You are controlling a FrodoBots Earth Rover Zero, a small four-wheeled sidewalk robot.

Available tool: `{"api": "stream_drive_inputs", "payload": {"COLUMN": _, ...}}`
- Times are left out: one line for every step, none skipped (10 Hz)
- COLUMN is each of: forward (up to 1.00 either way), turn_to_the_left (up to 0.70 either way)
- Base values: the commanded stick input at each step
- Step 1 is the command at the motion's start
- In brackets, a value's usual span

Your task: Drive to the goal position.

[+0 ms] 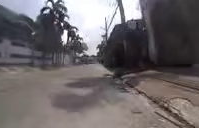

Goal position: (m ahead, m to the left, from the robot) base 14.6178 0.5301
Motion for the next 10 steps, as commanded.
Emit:
{"api": "stream_drive_inputs", "payload": {"forward": 1.0, "turn_to_the_left": 0.0}}
{"api": "stream_drive_inputs", "payload": {"forward": 1.0, "turn_to_the_left": 0.0}}
{"api": "stream_drive_inputs", "payload": {"forward": 1.0, "turn_to_the_left": 0.0}}
{"api": "stream_drive_inputs", "payload": {"forward": 1.0, "turn_to_the_left": 0.0}}
{"api": "stream_drive_inputs", "payload": {"forward": 1.0, "turn_to_the_left": 0.0}}
{"api": "stream_drive_inputs", "payload": {"forward": 1.0, "turn_to_the_left": 0.0}}
{"api": "stream_drive_inputs", "payload": {"forward": 1.0, "turn_to_the_left": 0.0}}
{"api": "stream_drive_inputs", "payload": {"forward": 1.0, "turn_to_the_left": 0.0}}
{"api": "stream_drive_inputs", "payload": {"forward": 1.0, "turn_to_the_left": -0.18}}
{"api": "stream_drive_inputs", "payload": {"forward": 1.0, "turn_to_the_left": -0.36}}
